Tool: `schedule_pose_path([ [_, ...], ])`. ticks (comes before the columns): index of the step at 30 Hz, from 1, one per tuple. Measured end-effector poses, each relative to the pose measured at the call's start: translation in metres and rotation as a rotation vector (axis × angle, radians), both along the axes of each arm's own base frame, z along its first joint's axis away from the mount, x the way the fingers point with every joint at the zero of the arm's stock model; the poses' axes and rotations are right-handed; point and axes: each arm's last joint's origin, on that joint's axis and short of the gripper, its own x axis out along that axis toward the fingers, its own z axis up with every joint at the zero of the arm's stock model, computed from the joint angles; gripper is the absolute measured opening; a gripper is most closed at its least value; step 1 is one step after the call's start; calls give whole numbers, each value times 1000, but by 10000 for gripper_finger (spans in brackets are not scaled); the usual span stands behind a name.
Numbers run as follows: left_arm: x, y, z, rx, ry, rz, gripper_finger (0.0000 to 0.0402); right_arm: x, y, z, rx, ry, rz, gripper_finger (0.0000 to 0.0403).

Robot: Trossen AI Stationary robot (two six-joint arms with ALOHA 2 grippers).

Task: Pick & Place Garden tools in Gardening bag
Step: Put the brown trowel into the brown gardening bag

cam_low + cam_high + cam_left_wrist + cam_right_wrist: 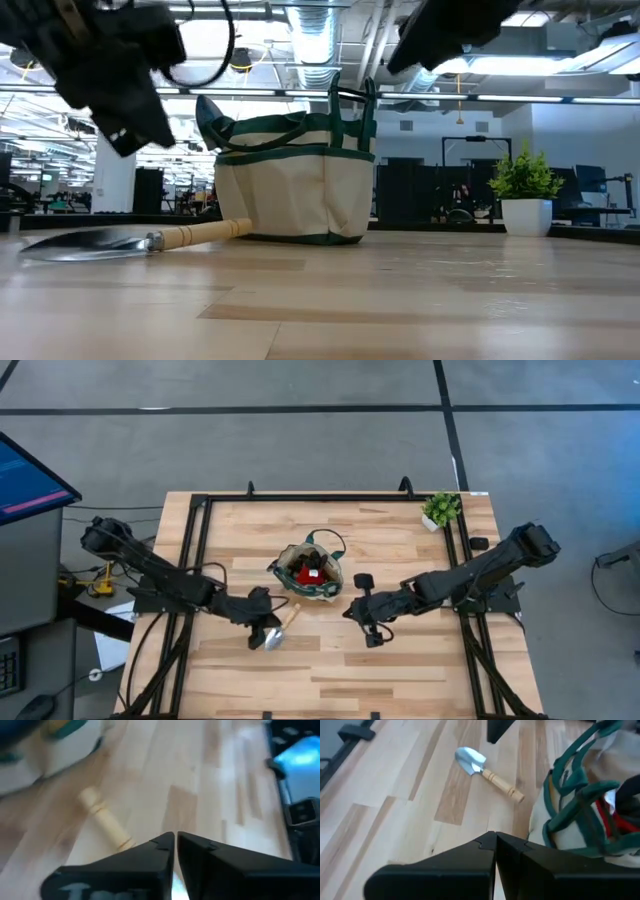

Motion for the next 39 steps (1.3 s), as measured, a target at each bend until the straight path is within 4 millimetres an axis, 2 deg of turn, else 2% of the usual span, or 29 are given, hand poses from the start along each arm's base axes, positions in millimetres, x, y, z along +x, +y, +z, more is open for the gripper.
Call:
schedule_pose_path([
  [8, 14, 20, -22, -116, 97, 233, 75, -2, 9, -3, -5, 8, 27, 0],
  [16, 19, 25, -38, -286, 226, 210, 145, -5, 15, -4, -11, 18, 47, 0],
  [20, 19, 22, -40, -303, 245, 205, 155, -5, 15, -4, -18, 17, 52, 0],
  [26, 18, 18, -37, -292, 217, 201, 130, -4, 12, -4, -18, 15, 45, 0],
  [30, 21, 13, -31, -288, 192, 217, 94, -4, 12, -3, -17, 12, 44, 0],
  [36, 35, -2, -6, -254, 128, 106, 16, -5, 14, -4, -38, 16, 68, 0],
  [39, 42, -9, 8, -226, 113, 80, 4, -7, 19, -4, -75, 18, 114, 0],
])
